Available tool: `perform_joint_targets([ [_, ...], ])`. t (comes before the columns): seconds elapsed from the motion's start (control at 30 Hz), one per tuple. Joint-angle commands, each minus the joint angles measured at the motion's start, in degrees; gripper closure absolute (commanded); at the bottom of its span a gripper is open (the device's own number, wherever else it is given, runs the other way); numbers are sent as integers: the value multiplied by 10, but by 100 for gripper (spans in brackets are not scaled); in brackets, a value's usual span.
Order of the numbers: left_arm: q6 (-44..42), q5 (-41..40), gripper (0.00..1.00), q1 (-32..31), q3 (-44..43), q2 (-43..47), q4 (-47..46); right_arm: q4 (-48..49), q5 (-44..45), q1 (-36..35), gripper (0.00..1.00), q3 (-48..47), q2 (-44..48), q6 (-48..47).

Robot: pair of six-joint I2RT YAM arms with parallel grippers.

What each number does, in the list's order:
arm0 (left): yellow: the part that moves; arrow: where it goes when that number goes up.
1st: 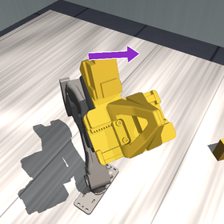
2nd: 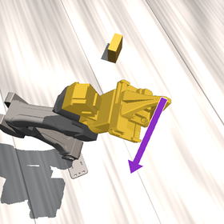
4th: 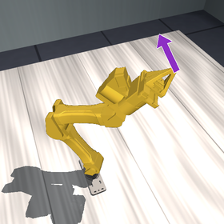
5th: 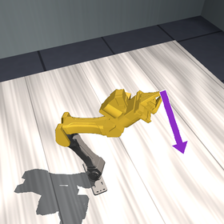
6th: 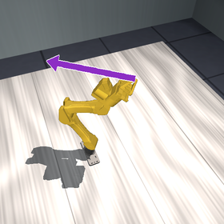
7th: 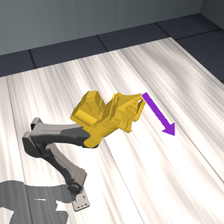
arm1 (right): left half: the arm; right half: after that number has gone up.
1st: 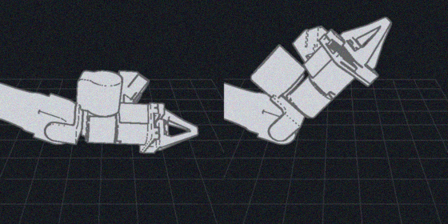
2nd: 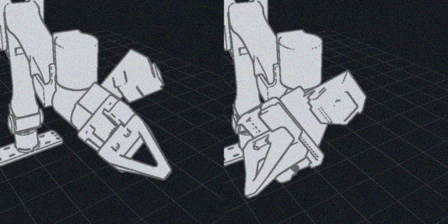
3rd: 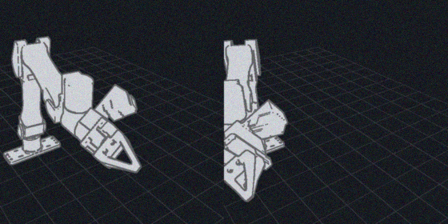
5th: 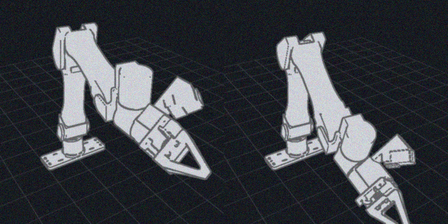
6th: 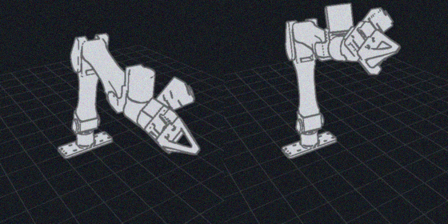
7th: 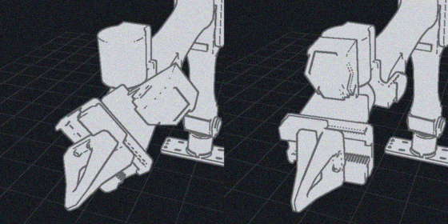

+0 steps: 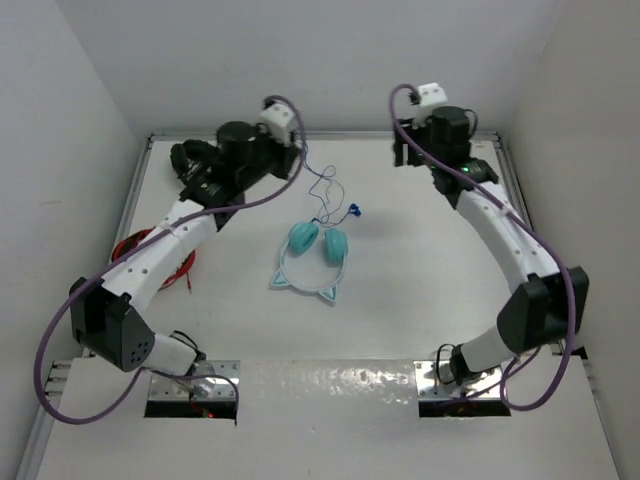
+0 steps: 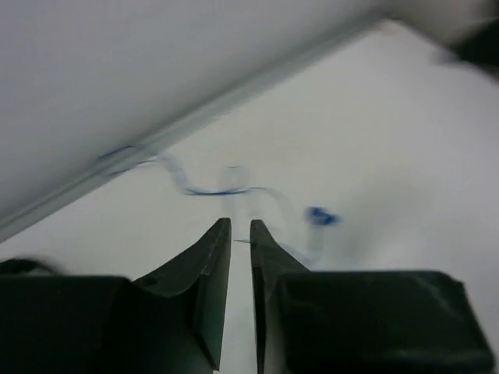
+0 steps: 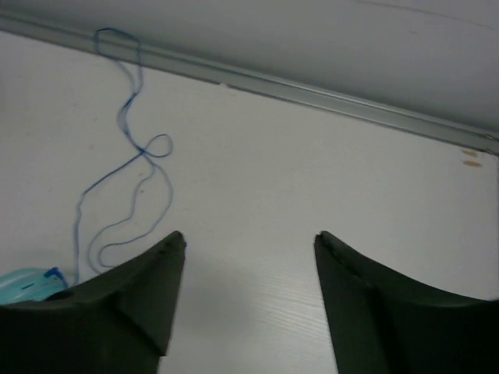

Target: Wrap the headphones

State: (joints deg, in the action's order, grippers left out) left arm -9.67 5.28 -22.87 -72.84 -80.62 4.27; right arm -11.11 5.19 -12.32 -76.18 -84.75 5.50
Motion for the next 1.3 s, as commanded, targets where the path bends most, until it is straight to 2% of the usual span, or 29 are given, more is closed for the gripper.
perform_joint_targets([
  [0.0, 87, 47, 86, -58, -48, -79, 344, -160, 29, -61, 29, -45, -61, -43],
  [0.03, 138, 33, 80, -57, -54, -95, 361, -140, 7, -61, 19, -25, -59, -17],
  [0.07, 152, 24, 68, -55, -56, -105, 376, -119, -18, -65, 15, -13, -55, -6],
  [0.1, 183, 16, 61, -56, -53, -110, 379, -92, -25, -68, 11, 5, -52, 12],
  [0.13, 201, 4, 56, -56, -48, -106, 377, -86, -29, -71, 10, 10, -52, 21],
  [0.17, 221, -24, 45, -56, -42, -101, 369, -82, -31, -82, 9, 14, -53, 26],
  [0.23, 305, -59, 39, -54, -30, -97, 370, -81, -24, -96, 8, 29, -54, 29],
  [0.33, 379, -25, 38, -57, -14, -117, 379, -73, 9, -128, 7, 58, -46, 35],
  [0.47, 420, 8, 38, -69, -6, -138, 402, -24, 10, -133, 7, 105, -8, 75],
  [0.57, 481, 32, 38, -69, 45, -145, 392, 11, 10, -134, 7, 136, 5, 68],
  [0.67, 528, 7, 37, -69, 104, -135, 385, 42, 10, -135, 8, 147, 8, 58],
  [0.83, 534, -28, 36, -69, 52, -115, 437, 37, -11, -138, 9, 141, 13, 78],
  [0.9, 558, -35, 36, -87, 59, -104, 435, 32, -9, -140, 9, 153, 20, 83],
  [1.07, 627, 10, 34, -96, 162, -97, 388, 73, -3, -148, 9, 215, 71, 80],
  [1.27, 690, 4, 34, -153, 162, -142, 296, 58, 23, -153, 9, 263, 142, 78],
])
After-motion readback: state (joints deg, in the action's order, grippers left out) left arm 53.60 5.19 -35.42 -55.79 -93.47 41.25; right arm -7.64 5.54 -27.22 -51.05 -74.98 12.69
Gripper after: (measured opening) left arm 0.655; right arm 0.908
